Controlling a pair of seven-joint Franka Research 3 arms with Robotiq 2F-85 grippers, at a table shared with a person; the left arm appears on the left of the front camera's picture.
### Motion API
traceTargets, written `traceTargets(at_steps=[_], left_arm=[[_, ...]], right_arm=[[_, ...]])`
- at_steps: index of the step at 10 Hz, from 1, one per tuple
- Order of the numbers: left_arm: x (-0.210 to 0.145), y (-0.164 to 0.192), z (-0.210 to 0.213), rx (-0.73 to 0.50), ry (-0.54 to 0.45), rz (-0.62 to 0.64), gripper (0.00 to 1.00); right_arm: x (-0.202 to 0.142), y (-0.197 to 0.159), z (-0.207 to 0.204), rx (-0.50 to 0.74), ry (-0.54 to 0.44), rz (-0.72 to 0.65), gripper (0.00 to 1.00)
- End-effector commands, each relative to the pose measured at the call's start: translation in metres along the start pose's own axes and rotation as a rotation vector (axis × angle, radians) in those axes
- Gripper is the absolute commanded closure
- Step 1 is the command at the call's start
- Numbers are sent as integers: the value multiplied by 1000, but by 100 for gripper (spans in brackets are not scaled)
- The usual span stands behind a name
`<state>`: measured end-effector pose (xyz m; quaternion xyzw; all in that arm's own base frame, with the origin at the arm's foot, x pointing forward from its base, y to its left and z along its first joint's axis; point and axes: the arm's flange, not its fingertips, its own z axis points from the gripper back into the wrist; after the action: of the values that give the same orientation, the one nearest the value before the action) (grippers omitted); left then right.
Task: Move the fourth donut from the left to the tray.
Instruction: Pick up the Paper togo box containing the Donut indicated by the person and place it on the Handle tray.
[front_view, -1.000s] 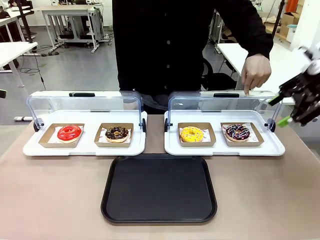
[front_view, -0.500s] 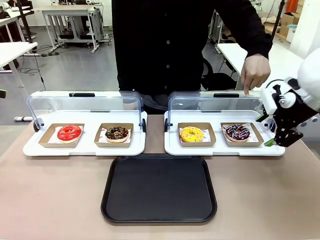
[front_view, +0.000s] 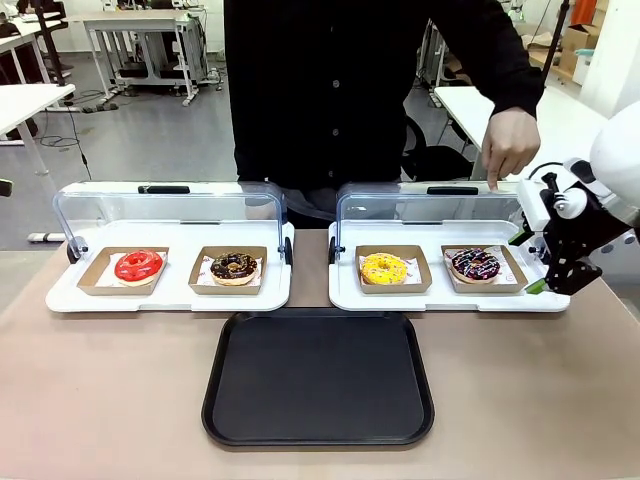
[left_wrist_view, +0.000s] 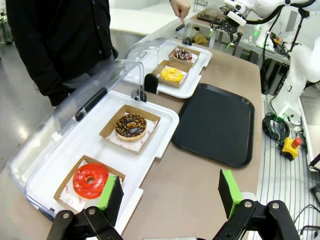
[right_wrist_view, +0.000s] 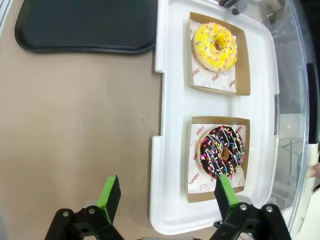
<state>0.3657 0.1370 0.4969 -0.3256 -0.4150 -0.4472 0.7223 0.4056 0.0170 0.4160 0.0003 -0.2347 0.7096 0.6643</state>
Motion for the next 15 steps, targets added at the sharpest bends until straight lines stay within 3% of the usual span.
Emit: traceTargets(at_steps=[1, 6, 15], left_arm=[[2, 1, 1, -2, -27, -20, 0], [2, 1, 1, -2, -27, -20, 0], [2, 1, 1, -2, -27, -20, 0]], right_arm=[[0, 0, -2, 4, -5, -7, 0], [-15, -28, -37, -5, 131, -33, 0], [-51, -59, -90, -26, 222, -44, 0]])
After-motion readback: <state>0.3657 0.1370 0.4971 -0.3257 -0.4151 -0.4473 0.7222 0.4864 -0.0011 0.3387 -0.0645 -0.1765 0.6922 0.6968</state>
